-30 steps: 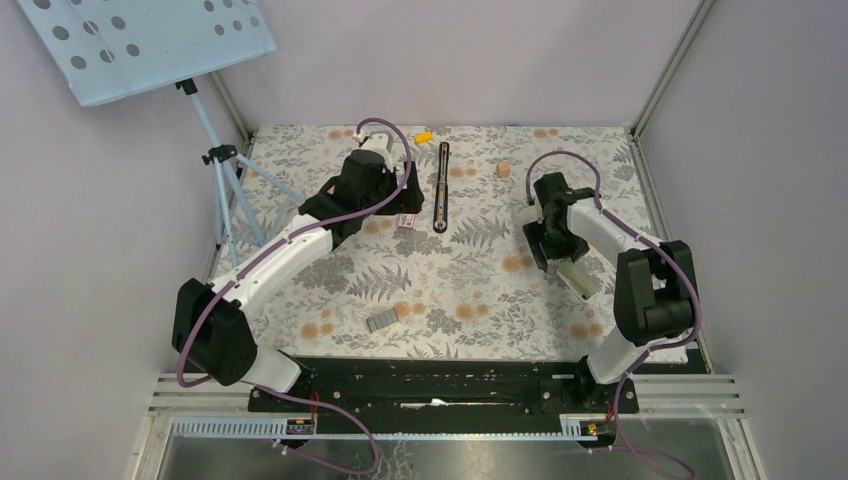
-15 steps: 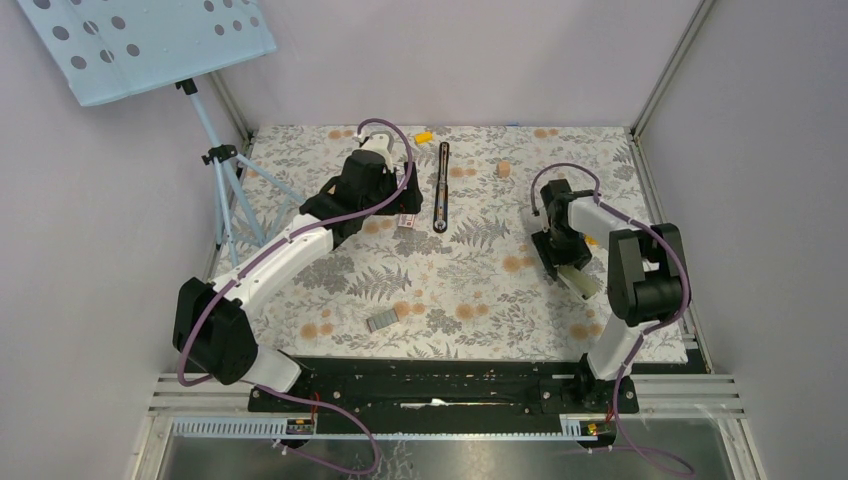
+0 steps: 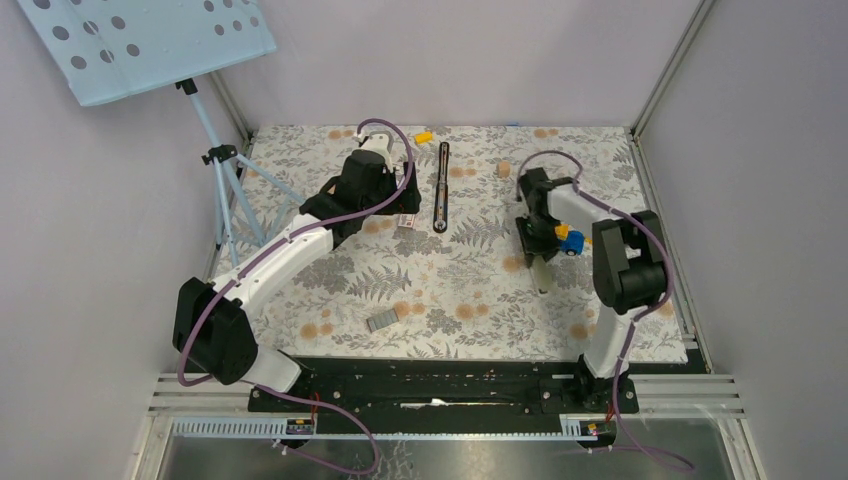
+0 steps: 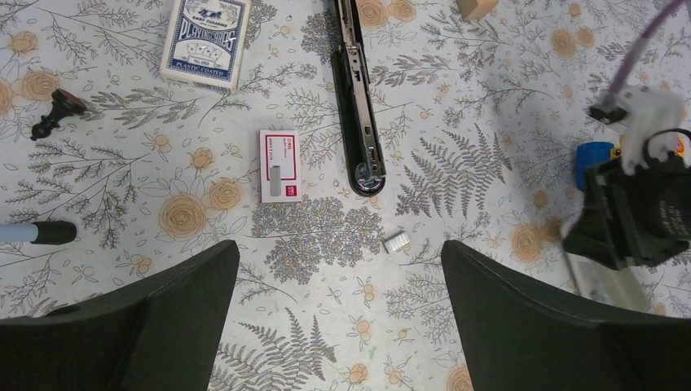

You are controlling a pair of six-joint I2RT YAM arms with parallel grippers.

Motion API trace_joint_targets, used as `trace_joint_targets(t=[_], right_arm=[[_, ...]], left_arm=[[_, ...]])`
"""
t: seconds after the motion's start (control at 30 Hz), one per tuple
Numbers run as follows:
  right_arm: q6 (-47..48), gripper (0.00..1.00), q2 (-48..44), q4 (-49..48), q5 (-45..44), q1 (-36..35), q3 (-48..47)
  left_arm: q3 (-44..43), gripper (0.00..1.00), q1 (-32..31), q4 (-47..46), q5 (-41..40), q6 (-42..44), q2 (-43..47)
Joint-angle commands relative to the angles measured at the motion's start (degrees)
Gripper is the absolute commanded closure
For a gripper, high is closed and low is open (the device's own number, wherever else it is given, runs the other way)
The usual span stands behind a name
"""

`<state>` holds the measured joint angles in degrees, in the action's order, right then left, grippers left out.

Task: Unload the staples from the stapler

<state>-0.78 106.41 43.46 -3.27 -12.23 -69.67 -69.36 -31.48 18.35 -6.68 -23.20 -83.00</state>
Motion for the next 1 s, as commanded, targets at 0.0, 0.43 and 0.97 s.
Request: trace_joint_targets(t=[0.0, 0.43, 0.97], right_arm=[[-10.57, 1.00, 4.22, 1.20, 2.57, -9.72, -11.34], [-17.68, 0.57, 14.82, 3.53, -1.12, -12.95, -23.66], [-15.87, 0.43, 2.90, 0.63, 0.02, -12.97, -12.73]], left_arm=[[-0.45, 0.01, 0.59, -1.56, -1.36, 0.96, -0.48], [-0.23, 0.01, 0.79, -1.37, -4.45, 2.02, 0.09], [-0.61, 0.01, 0.90, -0.84, -4.71, 2.10, -1.42]])
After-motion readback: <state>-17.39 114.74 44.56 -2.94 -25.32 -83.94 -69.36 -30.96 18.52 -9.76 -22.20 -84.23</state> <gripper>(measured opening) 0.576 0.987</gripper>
